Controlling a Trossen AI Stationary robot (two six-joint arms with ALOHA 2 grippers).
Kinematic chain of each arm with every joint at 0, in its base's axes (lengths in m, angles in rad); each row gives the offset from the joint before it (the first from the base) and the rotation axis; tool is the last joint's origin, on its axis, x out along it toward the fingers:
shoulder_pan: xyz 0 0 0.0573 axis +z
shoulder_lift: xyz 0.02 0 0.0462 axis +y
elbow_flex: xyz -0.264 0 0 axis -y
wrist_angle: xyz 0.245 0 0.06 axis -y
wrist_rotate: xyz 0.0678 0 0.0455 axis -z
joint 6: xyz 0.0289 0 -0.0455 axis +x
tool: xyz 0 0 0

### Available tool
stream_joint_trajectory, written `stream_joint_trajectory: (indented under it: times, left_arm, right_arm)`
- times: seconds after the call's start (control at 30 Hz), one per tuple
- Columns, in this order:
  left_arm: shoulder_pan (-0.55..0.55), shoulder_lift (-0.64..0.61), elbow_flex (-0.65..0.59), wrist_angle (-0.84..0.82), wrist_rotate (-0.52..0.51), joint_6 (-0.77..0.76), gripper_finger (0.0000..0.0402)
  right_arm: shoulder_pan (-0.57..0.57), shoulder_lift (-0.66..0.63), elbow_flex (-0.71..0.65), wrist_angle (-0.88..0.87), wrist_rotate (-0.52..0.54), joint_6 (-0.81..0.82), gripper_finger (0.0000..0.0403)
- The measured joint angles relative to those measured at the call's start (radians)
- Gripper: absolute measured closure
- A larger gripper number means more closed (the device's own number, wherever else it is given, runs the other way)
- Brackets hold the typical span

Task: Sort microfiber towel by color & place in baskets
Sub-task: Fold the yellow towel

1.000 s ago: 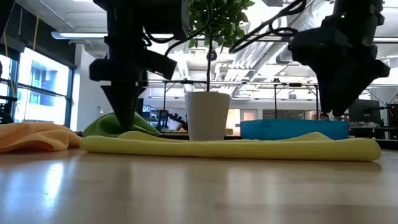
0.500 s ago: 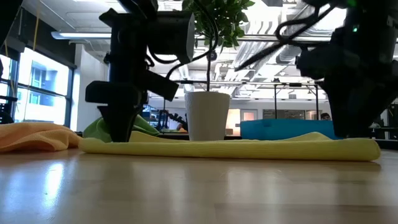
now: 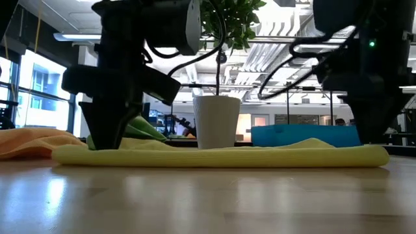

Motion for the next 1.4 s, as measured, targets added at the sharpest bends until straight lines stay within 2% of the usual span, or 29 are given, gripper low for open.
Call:
stream_joint_trajectory:
  times: [0.23, 0.33, 0.43, 0.57, 0.73, 1.0, 1.4]
  left_arm:
    - [0.000, -0.055, 0.052, -0.014, -0.053, -0.008, 0.0271]
    - [0.000, -0.066, 0.061, -0.020, -0.062, 0.005, 0.0271]
    - [0.000, -0.087, 0.066, -0.016, -0.068, 0.009, 0.0271]
    - [0.000, -0.096, 0.063, -0.029, -0.077, 0.009, 0.0271]
    - [-0.001, -0.097, 0.062, -0.052, -0.078, 0.009, 0.0271]
    - [0.001, -0.097, 0.049, -0.065, -0.078, 0.009, 0.0271]
    - [0.001, -0.086, 0.049, -0.053, -0.078, -0.010, 0.0271]
  right_arm:
    - [-0.004, -0.028, -0.014, 0.106, 0.108, -0.025, 0.0261]
    - [-0.008, -0.027, -0.093, 0.250, 0.094, -0.043, 0.0261]
    - [-0.025, -0.030, -0.182, 0.413, 0.034, -0.035, 0.0261]
    - [-0.035, -0.055, -0.260, 0.569, 0.044, -0.011, 0.0261]
    - [-0.035, -0.091, -0.271, 0.565, 0.042, -0.022, 0.0261]
    - [-0.041, -0.210, -0.277, 0.402, 0.064, -0.015, 0.0261]
    - [-0.056, -0.213, -0.463, 0.784, 0.092, 0.001, 0.0261]
